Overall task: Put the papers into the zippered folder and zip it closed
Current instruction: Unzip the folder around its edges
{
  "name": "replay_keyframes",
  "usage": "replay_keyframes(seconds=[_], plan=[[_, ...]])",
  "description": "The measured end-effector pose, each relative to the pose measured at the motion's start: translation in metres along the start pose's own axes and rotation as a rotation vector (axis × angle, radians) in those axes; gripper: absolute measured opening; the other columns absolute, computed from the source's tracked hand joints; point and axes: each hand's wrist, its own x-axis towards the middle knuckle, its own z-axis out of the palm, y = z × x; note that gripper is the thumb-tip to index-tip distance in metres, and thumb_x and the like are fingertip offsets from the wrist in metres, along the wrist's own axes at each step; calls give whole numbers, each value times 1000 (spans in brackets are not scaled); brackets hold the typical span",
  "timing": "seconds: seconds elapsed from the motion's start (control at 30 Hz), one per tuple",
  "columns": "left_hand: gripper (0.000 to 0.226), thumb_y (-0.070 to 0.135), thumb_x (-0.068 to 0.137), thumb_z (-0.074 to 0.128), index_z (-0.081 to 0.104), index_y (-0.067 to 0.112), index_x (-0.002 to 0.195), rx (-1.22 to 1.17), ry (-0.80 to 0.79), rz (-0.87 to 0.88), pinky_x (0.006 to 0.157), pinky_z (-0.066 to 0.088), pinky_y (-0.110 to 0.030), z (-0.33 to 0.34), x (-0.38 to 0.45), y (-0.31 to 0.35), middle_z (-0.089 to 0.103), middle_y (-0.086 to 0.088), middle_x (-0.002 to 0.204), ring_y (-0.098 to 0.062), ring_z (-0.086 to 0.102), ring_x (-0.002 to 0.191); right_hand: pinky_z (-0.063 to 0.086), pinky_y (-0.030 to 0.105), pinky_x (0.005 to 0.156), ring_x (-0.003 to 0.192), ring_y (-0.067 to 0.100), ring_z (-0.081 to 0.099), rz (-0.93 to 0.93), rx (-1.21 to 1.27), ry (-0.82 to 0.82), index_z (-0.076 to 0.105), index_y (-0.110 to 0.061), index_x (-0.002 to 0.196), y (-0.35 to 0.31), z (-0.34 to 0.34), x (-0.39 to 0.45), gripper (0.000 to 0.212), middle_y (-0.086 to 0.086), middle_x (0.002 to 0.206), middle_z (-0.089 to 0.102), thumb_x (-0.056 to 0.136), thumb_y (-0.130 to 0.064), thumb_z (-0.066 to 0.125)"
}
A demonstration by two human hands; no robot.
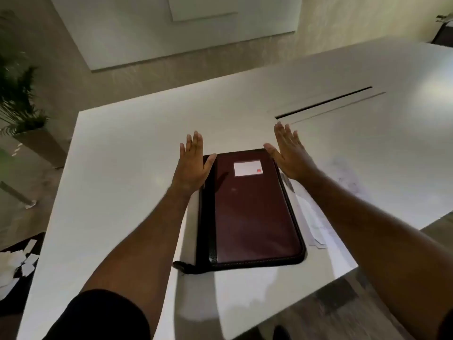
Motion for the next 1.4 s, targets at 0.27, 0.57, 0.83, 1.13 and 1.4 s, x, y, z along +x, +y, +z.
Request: replay_keyframes(seconds=[0.27,0.57,0.83,1.13,1.4], plan=[[81,56,106,29,-2,7,162,-35,-143,-130,127,-8,-42,32,-33,-4,-3,-9,172,-24,-11,157,-1,48,133,164,24,-8,125,63,-122,3,-12,169,6,41,-26,82,8,178,-1,108,-62,24],[80,57,106,31,0,11,163,-137,-210,-154,127,-8,-41,46,-33,-10,-3,-4,172,-21,-12,157,-9,33,128,163,18,-6,135,78,-169,7,-10,169,12,69,-32,81,7,178,3,109,-62,25],[53,50,99,55,59,16,140,-46,-17,-142,124,22,-47,44,-11,-17,53,-1,150,-24,48,139,-7,35,130,163,18,-8,140,115,-149,8,-10,170,14,70,-23,82,7,178,2,109,-61,29],[67,55,98,54,45,10,147,-185,-47,-275,108,43,-43,53,28,-19,47,-6,151,-27,46,136,2,46,132,164,23,1,33,138,-132,17,-13,169,4,69,30,79,8,178,11,108,-60,38],[69,57,98,53,45,6,144,-193,5,-327,105,47,-43,61,34,-29,48,-7,145,-25,45,133,9,46,128,161,26,8,-16,185,-140,28,-18,165,-1,84,78,70,5,175,26,109,-59,39]])
